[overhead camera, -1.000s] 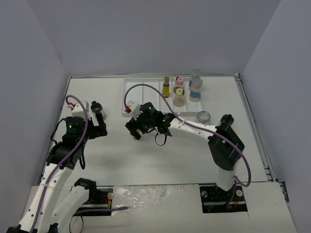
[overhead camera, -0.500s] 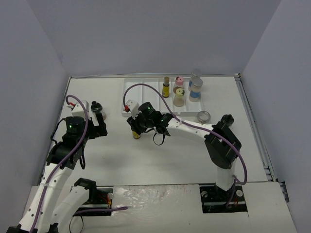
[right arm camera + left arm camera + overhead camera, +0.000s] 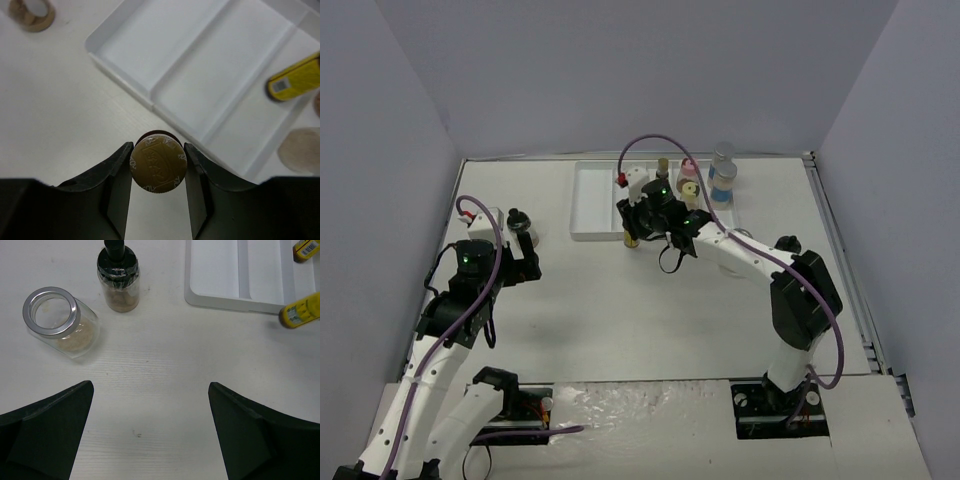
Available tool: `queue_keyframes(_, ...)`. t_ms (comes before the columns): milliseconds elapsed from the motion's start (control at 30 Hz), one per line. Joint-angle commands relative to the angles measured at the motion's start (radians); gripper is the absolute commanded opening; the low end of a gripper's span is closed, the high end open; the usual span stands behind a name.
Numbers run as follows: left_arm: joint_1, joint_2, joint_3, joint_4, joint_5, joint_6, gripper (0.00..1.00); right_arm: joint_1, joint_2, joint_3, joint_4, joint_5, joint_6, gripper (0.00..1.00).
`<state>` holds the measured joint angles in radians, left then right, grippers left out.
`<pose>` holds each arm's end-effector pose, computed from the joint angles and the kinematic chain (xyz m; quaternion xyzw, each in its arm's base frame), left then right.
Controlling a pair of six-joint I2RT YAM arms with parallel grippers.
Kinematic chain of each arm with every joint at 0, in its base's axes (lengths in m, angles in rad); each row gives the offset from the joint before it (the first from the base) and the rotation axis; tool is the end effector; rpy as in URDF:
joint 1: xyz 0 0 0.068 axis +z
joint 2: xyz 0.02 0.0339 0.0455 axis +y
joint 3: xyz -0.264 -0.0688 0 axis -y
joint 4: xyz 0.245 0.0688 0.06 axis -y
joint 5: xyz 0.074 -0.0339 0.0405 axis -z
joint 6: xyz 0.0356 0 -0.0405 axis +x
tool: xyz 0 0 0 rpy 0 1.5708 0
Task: Organize the condiment bottles
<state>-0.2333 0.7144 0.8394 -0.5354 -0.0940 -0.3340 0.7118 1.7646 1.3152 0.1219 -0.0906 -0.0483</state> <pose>0.1530 -0.0329 0.3329 -0.0678 0.8331 -0.1155 0.5367 0.3168 0.2776 0.2850 -0.3257 0.7444 0.2243 0.5381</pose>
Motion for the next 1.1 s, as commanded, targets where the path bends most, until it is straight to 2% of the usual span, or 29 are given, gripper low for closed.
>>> queue_keyframes(0,0.009,0.003,0.023,0.058,0.002,-0.014,0.97,-0.093,-0.083,0.11,0.057,0.083,0.04,0.0)
queue_keyframes(300,0.009,0.008,0.023,0.057,0.005,-0.016,0.97,-0.238,0.051,0.228,0.062,0.108,0.112,0.0)
queue_keyframes(500,0.011,0.008,0.023,0.057,0.007,-0.016,0.97,-0.255,0.144,0.292,0.071,0.106,0.116,0.0)
queue_keyframes(800,0.011,0.011,0.023,0.059,0.013,-0.016,0.97,-0.253,0.24,0.281,0.119,0.11,0.112,0.0)
queue_keyframes(833,0.011,0.013,0.023,0.06,0.014,-0.016,0.97,-0.254,0.244,0.28,0.121,0.113,0.11,0.02)
queue_keyframes(1000,0.011,0.014,0.023,0.06,0.016,-0.017,0.97,-0.252,0.252,0.265,0.128,0.108,0.105,0.34)
queue_keyframes(1067,0.011,0.015,0.023,0.059,0.016,-0.016,0.97,-0.252,0.24,0.263,0.124,0.103,0.105,0.5)
